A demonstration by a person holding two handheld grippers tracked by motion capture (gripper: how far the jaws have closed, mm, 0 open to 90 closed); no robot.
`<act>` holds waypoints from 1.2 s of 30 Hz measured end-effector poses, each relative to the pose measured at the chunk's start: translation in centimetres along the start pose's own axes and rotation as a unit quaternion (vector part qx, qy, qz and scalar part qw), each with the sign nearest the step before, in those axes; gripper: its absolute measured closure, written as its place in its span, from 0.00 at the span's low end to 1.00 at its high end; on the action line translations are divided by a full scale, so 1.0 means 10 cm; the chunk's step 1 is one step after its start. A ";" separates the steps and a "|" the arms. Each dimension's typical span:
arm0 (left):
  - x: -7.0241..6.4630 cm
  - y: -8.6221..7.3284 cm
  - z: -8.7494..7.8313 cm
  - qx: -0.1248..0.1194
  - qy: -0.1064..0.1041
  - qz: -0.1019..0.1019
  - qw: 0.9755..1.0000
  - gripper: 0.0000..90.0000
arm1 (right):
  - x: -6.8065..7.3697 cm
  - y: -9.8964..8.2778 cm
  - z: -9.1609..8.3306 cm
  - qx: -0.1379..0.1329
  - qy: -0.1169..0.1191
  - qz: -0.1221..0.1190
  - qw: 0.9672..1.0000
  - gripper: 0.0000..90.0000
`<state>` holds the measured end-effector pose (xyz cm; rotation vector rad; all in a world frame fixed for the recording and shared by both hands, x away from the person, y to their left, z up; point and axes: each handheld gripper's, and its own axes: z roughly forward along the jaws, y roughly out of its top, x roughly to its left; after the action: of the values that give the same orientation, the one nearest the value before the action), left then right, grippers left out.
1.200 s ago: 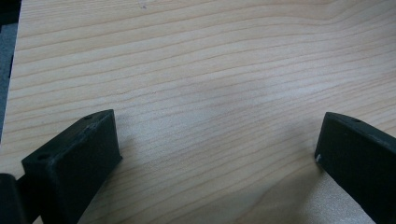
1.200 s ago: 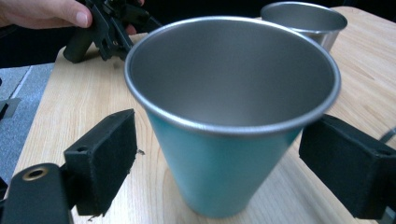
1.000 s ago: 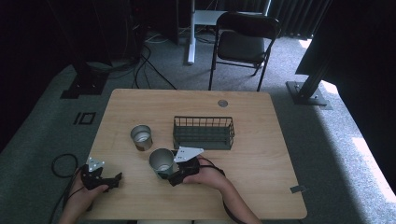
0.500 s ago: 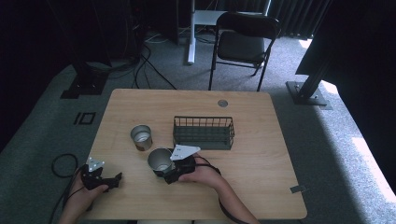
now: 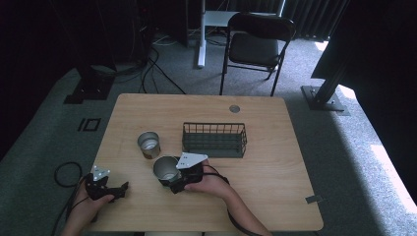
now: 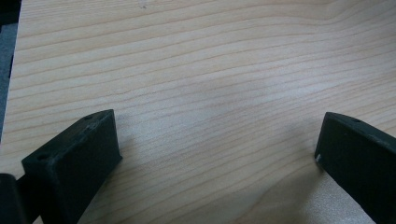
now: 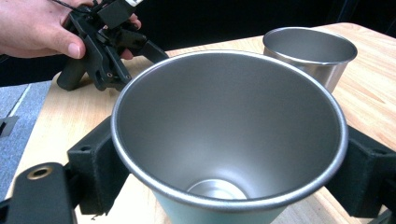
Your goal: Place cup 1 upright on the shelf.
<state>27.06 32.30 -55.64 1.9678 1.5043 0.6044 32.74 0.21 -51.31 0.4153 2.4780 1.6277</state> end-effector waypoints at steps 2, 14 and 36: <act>0.00 0.00 0.00 0.000 0.000 0.000 1.000 0.00 | 0.00 0.01 0.00 0.000 0.000 0.003 1.000 0.14; 0.00 0.00 0.00 0.000 0.000 0.000 1.000 0.00 | -0.01 0.13 -0.08 -0.003 -0.007 0.024 1.000 0.14; 0.00 0.00 0.00 0.000 0.000 0.001 1.000 0.00 | -0.09 0.45 -0.34 -0.037 -0.032 0.019 0.999 0.14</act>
<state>27.06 32.31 -55.64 1.9702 1.5025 0.6057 33.36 -1.32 -45.86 0.4986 2.3701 1.6871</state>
